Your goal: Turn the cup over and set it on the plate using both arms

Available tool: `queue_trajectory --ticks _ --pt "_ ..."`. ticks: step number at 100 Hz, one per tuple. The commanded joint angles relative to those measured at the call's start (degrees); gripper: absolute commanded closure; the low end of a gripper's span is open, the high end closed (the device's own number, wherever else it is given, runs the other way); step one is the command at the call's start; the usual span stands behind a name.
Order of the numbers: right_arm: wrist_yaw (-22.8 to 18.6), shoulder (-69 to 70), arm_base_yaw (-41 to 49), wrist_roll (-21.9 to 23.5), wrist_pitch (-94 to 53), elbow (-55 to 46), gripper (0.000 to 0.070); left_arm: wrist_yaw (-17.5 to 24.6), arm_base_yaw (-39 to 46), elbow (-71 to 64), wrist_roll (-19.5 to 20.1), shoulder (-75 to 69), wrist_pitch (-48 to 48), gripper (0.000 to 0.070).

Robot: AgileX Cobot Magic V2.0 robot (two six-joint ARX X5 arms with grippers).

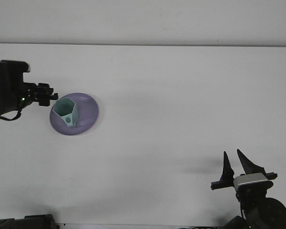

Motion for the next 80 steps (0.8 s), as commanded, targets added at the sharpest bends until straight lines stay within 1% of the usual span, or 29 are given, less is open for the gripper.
queue_trajectory --ticks 1,10,14,18,23,24,32,44,53,56,63,74,80 --pt "0.0 0.2 0.3 0.8 0.3 0.4 0.0432 0.7 -0.6 -1.2 0.5 -3.1 0.3 0.0687" --pt "0.0 0.2 0.3 0.8 0.6 0.4 0.0436 0.6 -1.4 -7.9 1.0 -9.8 3.8 0.0687" --pt "0.0 0.2 0.3 0.8 0.6 0.4 0.0469 0.6 -1.5 -12.1 1.0 -13.2 6.5 0.0687" --pt "0.0 0.2 0.3 0.8 0.6 0.4 0.0548 0.6 -1.5 -16.9 0.7 -16.7 9.7 0.0687" --pt "0.0 0.2 0.3 0.8 0.6 0.4 0.0694 0.6 -1.5 -23.5 0.3 -21.3 14.2 0.0687" --pt "0.0 0.2 0.3 0.8 0.6 0.4 0.0700 0.5 -1.5 -24.8 0.2 -22.3 15.2 0.0687" --pt "0.3 0.2 0.3 0.8 0.9 0.4 0.0699 -0.1 -1.5 -36.7 -1.2 -30.2 24.1 0.0687" --pt "0.2 0.2 0.3 0.7 2.3 0.4 0.0699 -0.2 -1.5 -54.8 -1.8 -42.1 37.6 0.0687" --pt "0.2 0.1 0.3 0.6 2.6 0.4 0.0699 0.5 -1.6 -65.4 -5.9 -51.3 45.2 0.0687" --pt "0.2 0.1 0.3 0.2 2.6 0.4 0.0699 0.5 -1.7 -68.3 -6.6 -54.3 47.1 0.0687" --pt "0.2 0.1 0.3 -0.1 2.8 0.4 0.0699 -0.2 -1.8 -73.6 -7.5 -60.7 50.1 0.0687" --pt "0.2 0.1 0.3 0.1 3.2 0.4 0.0699 -4.3 -1.8 -78.2 -9.9 -67.6 49.4 0.0688" --pt "0.2 0.1 0.3 0.2 3.1 0.4 0.0699 -6.2 -1.8 -79.2 -10.0 -69.7 48.1 0.0688"
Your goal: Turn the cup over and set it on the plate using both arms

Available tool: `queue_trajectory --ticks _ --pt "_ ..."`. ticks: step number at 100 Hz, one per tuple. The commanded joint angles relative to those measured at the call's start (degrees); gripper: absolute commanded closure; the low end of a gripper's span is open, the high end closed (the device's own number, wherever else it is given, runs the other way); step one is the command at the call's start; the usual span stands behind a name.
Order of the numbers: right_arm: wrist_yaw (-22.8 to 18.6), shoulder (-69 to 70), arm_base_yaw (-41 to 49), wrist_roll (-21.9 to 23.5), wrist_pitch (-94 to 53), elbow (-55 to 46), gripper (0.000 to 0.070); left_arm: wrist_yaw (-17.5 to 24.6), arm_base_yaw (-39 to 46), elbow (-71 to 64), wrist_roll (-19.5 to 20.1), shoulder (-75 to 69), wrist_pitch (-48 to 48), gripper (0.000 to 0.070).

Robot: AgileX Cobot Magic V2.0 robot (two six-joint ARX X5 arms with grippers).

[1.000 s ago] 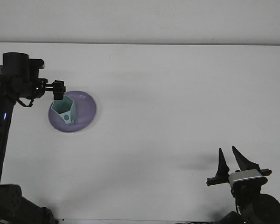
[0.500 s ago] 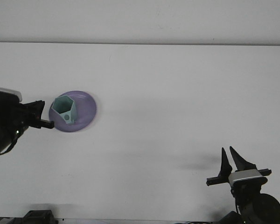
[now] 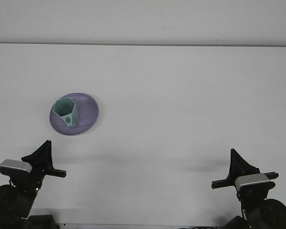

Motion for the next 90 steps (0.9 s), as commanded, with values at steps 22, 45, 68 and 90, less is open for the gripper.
queue_trajectory --ticks 22,45,68,90 --pt "0.4 0.1 0.3 1.1 0.6 0.4 0.0699 -2.3 -0.1 -0.1 -3.8 -2.0 -0.1 0.0687" --pt "0.4 0.1 0.3 1.1 0.7 0.4 0.0699 -2.3 -0.1 -0.1 -3.7 -2.0 -0.2 0.0687" --pt "0.4 0.1 0.3 1.1 0.7 0.4 0.0699 -2.3 -0.1 -0.1 -3.7 -2.0 -0.2 0.0687" --pt "0.4 0.1 0.3 1.1 0.7 0.4 0.0699 -2.3 -0.2 -0.4 -3.7 -2.4 -0.2 0.0687"
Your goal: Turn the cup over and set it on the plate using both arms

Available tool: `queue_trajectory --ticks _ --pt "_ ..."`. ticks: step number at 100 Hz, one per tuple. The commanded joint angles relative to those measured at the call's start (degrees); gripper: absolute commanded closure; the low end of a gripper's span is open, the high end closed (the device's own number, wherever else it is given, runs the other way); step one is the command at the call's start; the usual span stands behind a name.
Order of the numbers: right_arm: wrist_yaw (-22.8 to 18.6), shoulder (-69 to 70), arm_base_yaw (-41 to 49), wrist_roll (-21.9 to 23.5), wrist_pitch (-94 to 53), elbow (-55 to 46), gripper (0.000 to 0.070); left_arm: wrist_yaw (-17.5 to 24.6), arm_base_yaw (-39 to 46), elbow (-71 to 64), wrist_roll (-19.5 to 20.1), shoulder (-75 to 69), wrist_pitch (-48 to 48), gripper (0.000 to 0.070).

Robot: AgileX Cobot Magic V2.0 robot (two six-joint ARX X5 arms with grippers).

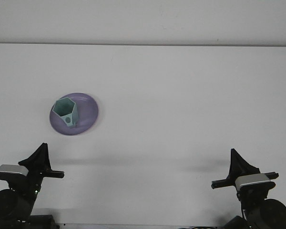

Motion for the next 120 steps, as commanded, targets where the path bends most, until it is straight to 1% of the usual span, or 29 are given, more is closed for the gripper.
queue_trajectory --ticks 1,8,10,19,23,26,33,47,58,64,78,90,120 --pt "0.2 0.1 0.3 0.9 0.7 0.4 0.0699 -0.2 -0.2 0.1 -0.2 -0.6 0.7 0.0687" --pt "0.2 0.1 0.3 0.9 0.7 0.4 0.0699 -1.2 -0.9 -1.2 2.4 -2.3 2.8 0.0687" --pt "0.2 0.1 0.3 0.9 0.7 0.4 0.0699 -1.6 -1.4 -2.0 3.8 -2.9 3.7 0.0687" --pt "0.2 0.1 0.3 0.9 0.7 0.4 0.0699 -2.3 -3.8 -7.6 12.7 -5.7 9.1 0.0685" --pt "0.2 0.1 0.3 0.9 0.7 0.4 0.0699 -2.7 -4.6 -10.5 14.4 -6.8 12.2 0.0659" --pt "0.2 0.1 0.3 0.9 0.7 0.4 0.0699 -3.4 -5.0 -12.7 14.2 -7.4 14.1 0.0630" --pt "0.2 0.1 0.3 0.9 0.7 0.4 0.0699 -4.7 -5.1 -16.6 12.8 -8.0 17.1 0.0603" --pt "0.2 0.1 0.3 0.9 0.7 0.4 0.0699 -4.7 -5.1 -22.2 10.6 -8.0 20.2 0.0603" --pt "0.2 0.1 0.3 0.9 0.7 0.4 0.0699 -4.7 -5.1 -25.9 9.8 -8.0 24.2 0.0603" --pt "0.2 0.1 0.3 0.9 0.7 0.4 0.0699 -4.6 -5.1 -26.1 8.9 -8.0 23.5 0.0603" --pt "0.2 0.1 0.3 0.9 0.7 0.4 0.0699 -4.6 -5.1 -26.0 8.7 -8.0 23.6 0.0603" --pt "0.2 0.1 0.3 0.9 0.7 0.4 0.0699 -4.4 -5.1 -26.0 6.1 -8.0 23.5 0.0603" --pt "0.3 0.1 0.3 0.9 0.7 0.4 0.0699 -4.4 -5.1 -26.0 6.1 -8.0 23.5 0.0603"
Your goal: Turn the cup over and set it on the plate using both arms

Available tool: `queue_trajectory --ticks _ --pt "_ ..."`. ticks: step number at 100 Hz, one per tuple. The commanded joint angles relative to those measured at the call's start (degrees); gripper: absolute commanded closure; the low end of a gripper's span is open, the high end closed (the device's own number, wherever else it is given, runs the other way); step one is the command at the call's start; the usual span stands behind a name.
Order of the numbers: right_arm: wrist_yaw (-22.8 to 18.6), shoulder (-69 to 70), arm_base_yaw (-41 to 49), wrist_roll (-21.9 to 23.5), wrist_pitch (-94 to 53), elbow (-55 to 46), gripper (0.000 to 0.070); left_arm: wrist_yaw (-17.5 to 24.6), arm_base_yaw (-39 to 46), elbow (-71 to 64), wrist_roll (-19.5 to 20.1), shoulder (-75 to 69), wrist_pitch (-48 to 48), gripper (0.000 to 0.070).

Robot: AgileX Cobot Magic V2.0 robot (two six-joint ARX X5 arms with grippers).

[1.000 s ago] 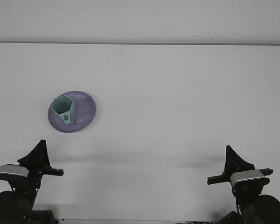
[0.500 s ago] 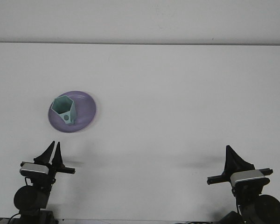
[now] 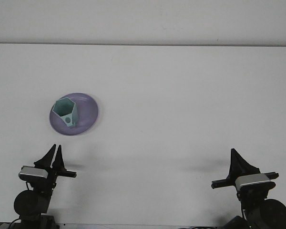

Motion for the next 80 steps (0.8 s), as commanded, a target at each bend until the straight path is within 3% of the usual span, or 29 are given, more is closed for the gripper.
queue_trajectory --ticks 1,33,52,57,71,80 --pt "0.2 0.1 0.3 0.9 0.5 0.4 0.0699 0.1 0.0 -1.1 -0.3 0.0 0.5 0.0603" --pt "0.2 0.1 0.3 0.8 0.6 0.4 0.0699 0.0 0.0 -1.1 -0.3 0.0 0.5 0.0603" --pt "-0.1 0.1 -1.9 -5.6 1.0 -0.7 0.0699 0.1 0.0 -1.1 -0.3 0.0 0.5 0.0603" --pt "-2.9 0.0 -4.4 -7.5 3.1 -2.2 0.0699 0.0 0.0 -1.1 -0.3 0.0 0.5 0.0603" --pt "-15.5 -0.7 -14.0 -11.8 11.5 -9.4 0.0699 0.0 0.0 -1.1 -0.3 0.0 0.5 0.0603" --pt "-23.9 -0.7 -20.0 -12.3 17.3 -15.2 0.0699 0.0 0.0 -1.1 -0.3 0.0 0.5 0.0603"
